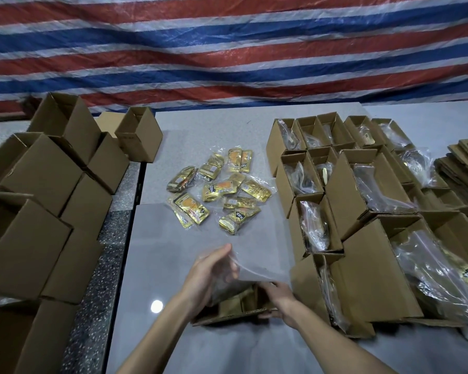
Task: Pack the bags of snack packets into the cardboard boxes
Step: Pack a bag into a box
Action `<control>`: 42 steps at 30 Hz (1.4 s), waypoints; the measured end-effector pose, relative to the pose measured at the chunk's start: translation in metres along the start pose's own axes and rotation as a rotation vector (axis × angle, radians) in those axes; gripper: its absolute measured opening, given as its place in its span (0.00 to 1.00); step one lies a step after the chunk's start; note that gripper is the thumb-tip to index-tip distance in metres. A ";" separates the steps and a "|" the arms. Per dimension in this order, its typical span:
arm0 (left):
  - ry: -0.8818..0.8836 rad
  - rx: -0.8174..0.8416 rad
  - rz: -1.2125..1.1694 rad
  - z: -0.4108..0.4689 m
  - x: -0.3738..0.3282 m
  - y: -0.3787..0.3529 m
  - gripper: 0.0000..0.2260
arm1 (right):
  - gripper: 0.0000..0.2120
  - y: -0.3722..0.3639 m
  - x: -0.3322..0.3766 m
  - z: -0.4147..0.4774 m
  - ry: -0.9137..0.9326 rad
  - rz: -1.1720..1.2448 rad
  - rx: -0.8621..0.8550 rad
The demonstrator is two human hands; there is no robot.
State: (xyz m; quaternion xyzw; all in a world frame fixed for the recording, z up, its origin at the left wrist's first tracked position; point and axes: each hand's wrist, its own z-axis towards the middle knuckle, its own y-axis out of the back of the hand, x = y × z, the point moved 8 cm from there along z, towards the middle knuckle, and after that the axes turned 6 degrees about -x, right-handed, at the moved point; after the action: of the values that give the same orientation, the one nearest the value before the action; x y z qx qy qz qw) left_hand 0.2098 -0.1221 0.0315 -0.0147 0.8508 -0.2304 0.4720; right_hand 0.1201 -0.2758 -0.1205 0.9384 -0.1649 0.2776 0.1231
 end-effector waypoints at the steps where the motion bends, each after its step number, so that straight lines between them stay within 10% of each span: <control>1: -0.012 0.029 0.072 0.003 0.002 0.002 0.15 | 0.08 -0.001 0.000 0.000 0.004 -0.004 0.006; 7: -0.288 0.123 1.147 0.018 0.039 0.040 0.08 | 0.07 0.000 0.000 0.003 0.007 -0.027 0.010; 11: -0.217 -0.088 1.075 0.011 0.057 0.082 0.07 | 0.08 -0.001 -0.002 0.006 -0.006 -0.021 0.019; 18: -0.018 0.053 1.296 0.012 0.077 0.074 0.20 | 0.07 0.000 -0.005 0.013 -0.008 -0.022 0.020; 24: -0.023 -0.063 1.894 0.030 0.090 0.069 0.12 | 0.03 -0.004 -0.006 0.016 0.017 -0.026 0.021; 29: 0.018 -0.070 1.978 0.041 0.097 0.064 0.12 | 0.06 -0.003 -0.010 0.019 0.013 -0.018 -0.008; 34: -0.380 0.073 1.928 0.028 0.089 0.027 0.13 | 0.06 -0.002 -0.009 0.023 0.032 -0.025 -0.036; 42: 0.229 0.171 1.587 0.035 0.117 0.048 0.23 | 0.10 -0.004 -0.003 0.024 0.019 -0.021 -0.044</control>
State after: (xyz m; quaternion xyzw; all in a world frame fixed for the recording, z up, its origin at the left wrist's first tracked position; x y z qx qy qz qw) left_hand 0.1821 -0.1211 -0.0967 0.6537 0.6304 0.1092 0.4041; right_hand 0.1306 -0.2791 -0.1425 0.9345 -0.1600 0.2813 0.1483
